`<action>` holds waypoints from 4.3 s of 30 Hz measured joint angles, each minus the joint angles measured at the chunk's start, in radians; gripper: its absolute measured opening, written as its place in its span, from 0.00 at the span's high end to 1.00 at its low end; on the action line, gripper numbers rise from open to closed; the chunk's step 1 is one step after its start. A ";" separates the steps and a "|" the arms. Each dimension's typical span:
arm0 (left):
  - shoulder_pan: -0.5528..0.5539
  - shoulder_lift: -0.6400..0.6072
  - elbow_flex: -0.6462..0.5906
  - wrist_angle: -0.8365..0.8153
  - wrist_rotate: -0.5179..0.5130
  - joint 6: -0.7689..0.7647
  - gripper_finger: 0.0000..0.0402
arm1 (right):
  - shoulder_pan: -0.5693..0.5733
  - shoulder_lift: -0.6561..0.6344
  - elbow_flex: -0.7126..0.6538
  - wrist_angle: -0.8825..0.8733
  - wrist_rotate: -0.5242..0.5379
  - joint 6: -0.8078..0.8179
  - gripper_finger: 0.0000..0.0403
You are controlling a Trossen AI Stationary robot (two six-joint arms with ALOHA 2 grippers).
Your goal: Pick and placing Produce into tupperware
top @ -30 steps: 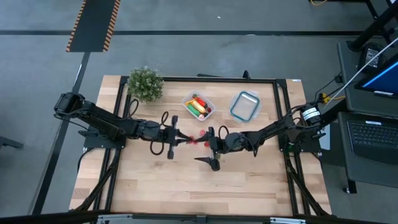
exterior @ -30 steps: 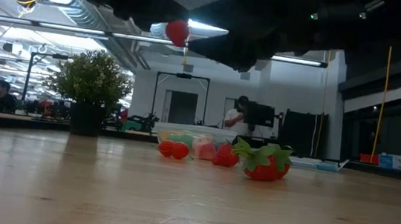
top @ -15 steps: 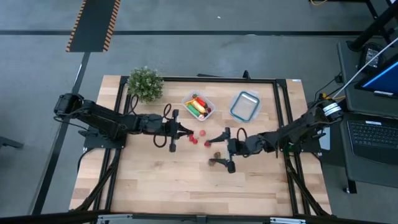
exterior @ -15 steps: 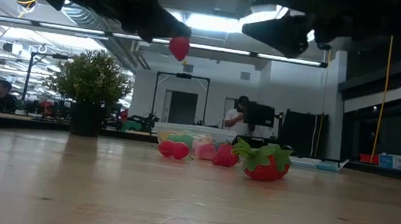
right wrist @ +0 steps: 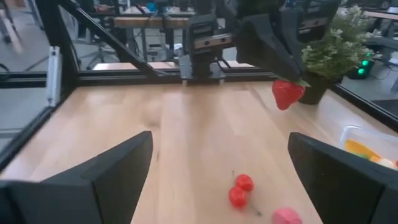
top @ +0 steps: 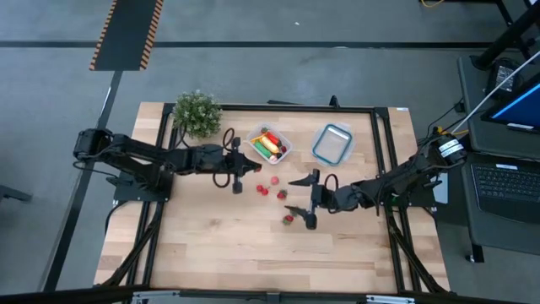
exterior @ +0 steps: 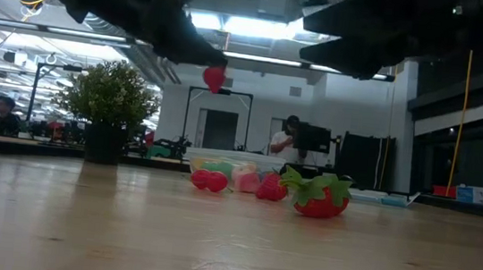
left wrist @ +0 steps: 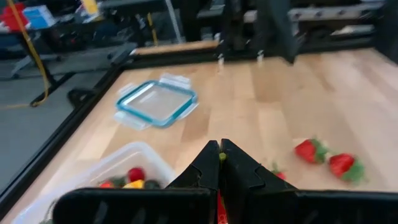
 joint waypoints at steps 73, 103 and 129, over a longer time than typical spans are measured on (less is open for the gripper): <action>0.441 0.503 0.504 -0.633 0.178 0.392 1.00 | -0.062 0.001 0.000 -0.084 0.002 0.092 0.07; 0.427 0.486 0.504 -0.607 0.149 0.364 0.62 | -0.062 0.001 0.000 -0.084 0.002 0.085 0.07; 0.235 0.178 0.506 -0.678 0.326 0.099 0.62 | -0.062 0.001 0.001 -0.121 0.002 0.082 0.07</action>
